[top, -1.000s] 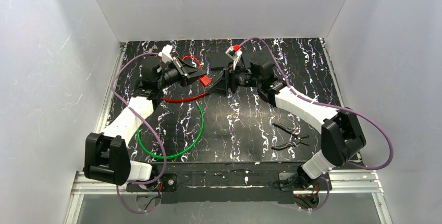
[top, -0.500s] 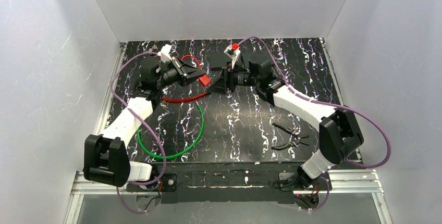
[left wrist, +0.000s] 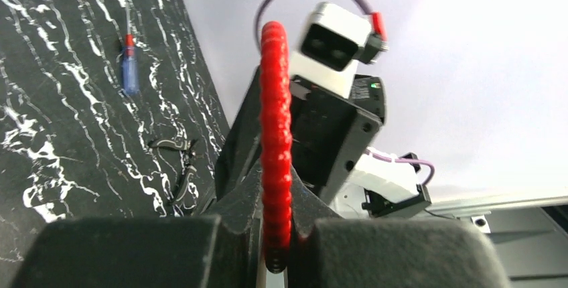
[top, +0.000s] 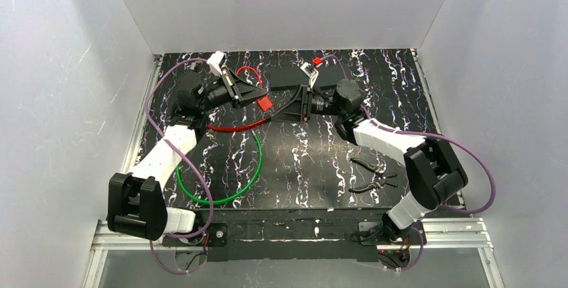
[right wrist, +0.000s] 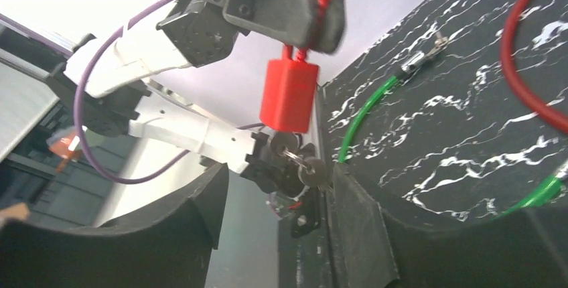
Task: Lock with the key
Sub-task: Lock the lock.
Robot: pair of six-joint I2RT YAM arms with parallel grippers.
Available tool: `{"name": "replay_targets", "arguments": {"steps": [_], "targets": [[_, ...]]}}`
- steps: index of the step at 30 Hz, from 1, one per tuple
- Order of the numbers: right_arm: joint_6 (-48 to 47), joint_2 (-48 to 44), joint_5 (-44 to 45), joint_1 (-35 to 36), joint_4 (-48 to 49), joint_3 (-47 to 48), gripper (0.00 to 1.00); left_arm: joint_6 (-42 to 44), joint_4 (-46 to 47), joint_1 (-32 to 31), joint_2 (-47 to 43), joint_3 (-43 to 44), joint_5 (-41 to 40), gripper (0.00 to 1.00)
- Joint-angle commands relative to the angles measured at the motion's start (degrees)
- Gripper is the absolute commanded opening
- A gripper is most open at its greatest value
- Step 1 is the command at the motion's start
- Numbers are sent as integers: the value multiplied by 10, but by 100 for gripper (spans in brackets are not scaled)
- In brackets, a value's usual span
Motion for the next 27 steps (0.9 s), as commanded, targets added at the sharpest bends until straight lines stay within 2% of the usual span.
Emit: {"name": "replay_targets", "arguments": {"steps": [1,5,11,18,27], "targets": [[105,-9,-1,1,137,-23,64,-27,92,2,-29,14,45,0],[131,-3,-1,1,168,-24,59,-41,117,0,-30,8,50,0],[215,23,-3,2,275,-20,54,-54,144,-8,-31,5,59,0],[231,37,-6,3,299,-15,51,-62,164,-18,-30,6,65,0],[244,36,-5,6,321,-15,34,-63,172,-22,-30,1,60,0]]}}
